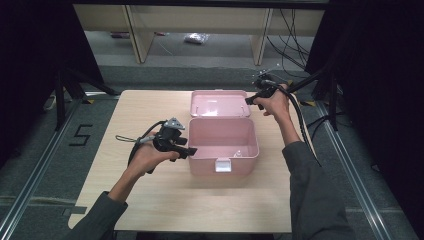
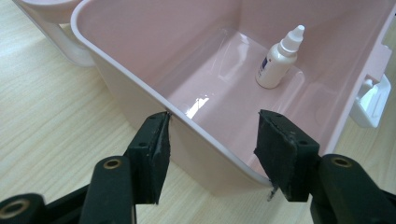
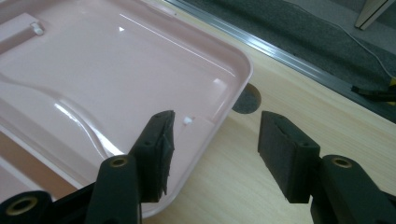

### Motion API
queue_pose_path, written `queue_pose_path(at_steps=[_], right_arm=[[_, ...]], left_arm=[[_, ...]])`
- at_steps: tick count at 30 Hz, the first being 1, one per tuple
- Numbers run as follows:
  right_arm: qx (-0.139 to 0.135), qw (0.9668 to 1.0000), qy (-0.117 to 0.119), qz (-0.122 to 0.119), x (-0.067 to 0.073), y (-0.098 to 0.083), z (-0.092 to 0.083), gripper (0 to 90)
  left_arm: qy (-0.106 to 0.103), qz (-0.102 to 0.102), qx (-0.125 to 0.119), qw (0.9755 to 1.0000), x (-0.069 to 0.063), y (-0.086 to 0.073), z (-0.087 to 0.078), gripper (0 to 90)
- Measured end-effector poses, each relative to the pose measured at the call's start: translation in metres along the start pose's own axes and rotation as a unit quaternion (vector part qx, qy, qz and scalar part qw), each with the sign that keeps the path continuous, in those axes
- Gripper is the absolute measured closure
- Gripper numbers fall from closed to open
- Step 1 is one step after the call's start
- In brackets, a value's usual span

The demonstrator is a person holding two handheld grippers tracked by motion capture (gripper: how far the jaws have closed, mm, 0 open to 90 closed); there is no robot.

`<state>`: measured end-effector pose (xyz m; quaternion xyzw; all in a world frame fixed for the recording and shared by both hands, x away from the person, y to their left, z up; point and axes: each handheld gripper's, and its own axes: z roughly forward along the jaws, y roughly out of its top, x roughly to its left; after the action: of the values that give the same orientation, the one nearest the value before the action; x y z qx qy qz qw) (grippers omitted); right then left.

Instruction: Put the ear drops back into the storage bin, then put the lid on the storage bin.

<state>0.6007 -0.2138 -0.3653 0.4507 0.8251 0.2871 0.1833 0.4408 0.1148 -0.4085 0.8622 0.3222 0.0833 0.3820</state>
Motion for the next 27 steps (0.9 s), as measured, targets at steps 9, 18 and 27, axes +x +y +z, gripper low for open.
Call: queue_pose_path(at_steps=[9, 18, 27], right_arm=[[0.002, 0.9997, -0.011, 0.020, -0.008, 0.001, 0.006, 47.4], [0.007, 0.9998, -0.011, 0.016, -0.007, 0.002, 0.015, 47.6], [0.005, 0.9997, -0.013, 0.020, -0.005, 0.002, 0.017, 47.3]], left_arm=[[-0.001, -0.003, -0.004, 1.0000, 0.000, -0.001, 0.000, 44.0], [-0.002, -0.003, -0.005, 1.0000, 0.000, -0.002, 0.000, 44.1], [-0.005, -0.006, -0.006, 1.0000, 0.001, 0.000, -0.002, 41.2]])
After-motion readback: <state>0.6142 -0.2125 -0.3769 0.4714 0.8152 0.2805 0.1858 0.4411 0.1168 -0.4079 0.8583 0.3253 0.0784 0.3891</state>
